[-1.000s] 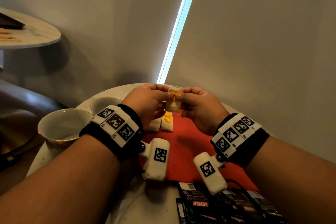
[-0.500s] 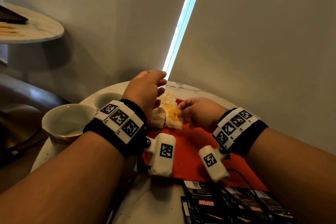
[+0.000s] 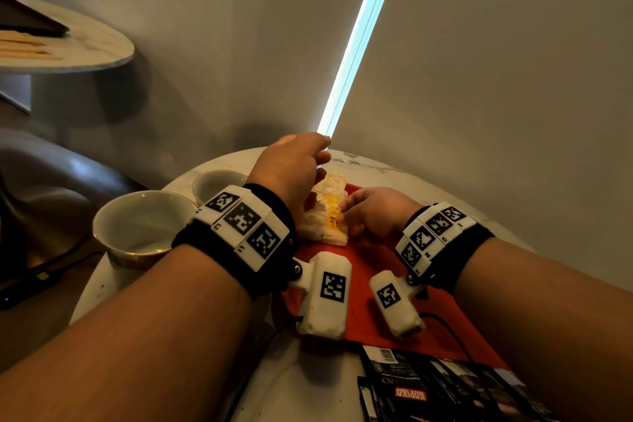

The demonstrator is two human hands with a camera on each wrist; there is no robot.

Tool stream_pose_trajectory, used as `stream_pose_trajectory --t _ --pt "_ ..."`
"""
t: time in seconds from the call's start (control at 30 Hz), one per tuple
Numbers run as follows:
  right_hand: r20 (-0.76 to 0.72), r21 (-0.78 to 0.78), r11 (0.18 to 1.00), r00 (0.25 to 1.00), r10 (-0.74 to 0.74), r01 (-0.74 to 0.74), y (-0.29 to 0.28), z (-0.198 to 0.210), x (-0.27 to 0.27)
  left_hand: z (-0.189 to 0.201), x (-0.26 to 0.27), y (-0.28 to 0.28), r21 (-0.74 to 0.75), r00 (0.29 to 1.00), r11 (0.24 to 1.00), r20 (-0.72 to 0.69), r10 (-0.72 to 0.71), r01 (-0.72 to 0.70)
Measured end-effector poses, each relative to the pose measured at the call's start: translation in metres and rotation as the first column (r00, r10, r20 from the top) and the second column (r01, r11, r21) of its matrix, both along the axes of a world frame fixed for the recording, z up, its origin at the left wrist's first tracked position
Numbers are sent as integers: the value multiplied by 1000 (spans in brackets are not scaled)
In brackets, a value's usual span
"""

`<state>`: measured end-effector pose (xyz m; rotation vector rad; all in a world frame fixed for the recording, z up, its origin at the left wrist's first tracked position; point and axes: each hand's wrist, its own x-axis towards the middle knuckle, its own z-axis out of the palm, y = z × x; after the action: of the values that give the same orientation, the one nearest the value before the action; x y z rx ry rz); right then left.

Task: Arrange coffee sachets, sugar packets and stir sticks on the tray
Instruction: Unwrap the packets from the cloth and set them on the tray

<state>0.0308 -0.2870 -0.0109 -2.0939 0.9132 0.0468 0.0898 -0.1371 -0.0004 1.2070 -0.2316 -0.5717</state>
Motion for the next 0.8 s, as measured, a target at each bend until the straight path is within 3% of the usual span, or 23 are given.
stream_pose_trajectory --t 0.13,0.23,0.3,0.4,0.63,0.73,0.8 --pt "14 43 998 999 -40 40 3 1 -1 -1 0 -2 87 984 988 -139 -116 128" --pt "44 33 995 994 -97 96 0 4 -3 -3 -3 -6 173 976 967 -144 -165 189" --pt "3 130 987 996 -92 90 -1 5 -6 -3 -4 -7 216 971 953 -154 -183 214" --pt "-59 224 974 998 -15 28 3 1 -8 -4 -3 -9 246 978 950 -132 -164 192" --pt "-71 145 989 997 -19 29 2 -3 1 -6 -7 -11 208 985 965 -95 -145 162" --pt "41 114 986 991 -126 121 -8 -3 6 -5 -5 -11 202 985 967 -103 -137 155" --pt "115 232 957 972 -203 172 -14 -2 10 -4 -4 -11 202 986 968 -111 -126 146"
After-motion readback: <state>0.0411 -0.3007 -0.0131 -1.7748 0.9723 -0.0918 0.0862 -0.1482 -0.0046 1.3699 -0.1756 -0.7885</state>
